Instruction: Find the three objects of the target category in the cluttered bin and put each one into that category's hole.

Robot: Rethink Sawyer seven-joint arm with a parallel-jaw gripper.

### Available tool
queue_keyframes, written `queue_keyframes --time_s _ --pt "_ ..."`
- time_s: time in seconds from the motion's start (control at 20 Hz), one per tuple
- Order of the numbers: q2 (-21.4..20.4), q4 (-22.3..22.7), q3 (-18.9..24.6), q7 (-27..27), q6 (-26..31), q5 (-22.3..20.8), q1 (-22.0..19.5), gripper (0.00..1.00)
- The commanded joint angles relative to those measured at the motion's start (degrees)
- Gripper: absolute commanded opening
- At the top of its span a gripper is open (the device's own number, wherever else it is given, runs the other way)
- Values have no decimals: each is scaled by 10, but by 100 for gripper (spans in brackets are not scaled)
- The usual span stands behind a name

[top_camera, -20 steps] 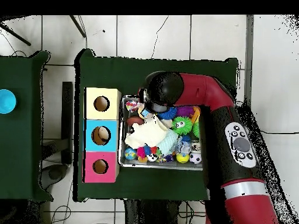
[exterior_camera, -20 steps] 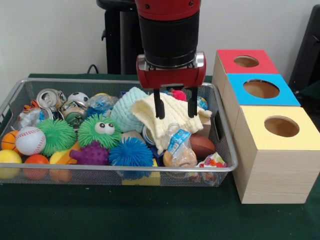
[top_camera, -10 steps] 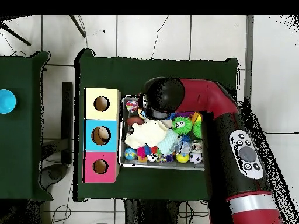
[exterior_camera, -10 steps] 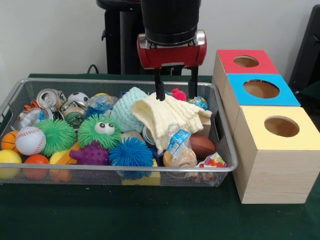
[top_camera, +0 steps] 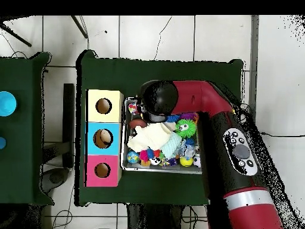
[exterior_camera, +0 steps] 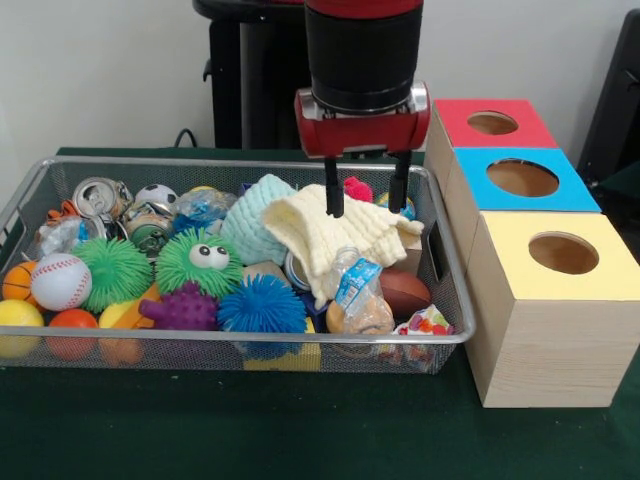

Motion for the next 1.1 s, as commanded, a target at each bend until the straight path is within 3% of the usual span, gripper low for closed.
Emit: queue_keyframes --time_s 0.05,0.35,0.8,1.1 --pt "71 -34 36 -131 -22 -63 12 100" --pt "137 -74 51 -152 -51 -87 6 100" --pt "200 -126 90 -208 -32 -96 -18 100" --pt "216 -144 106 -226 -11 -98 -29 100"
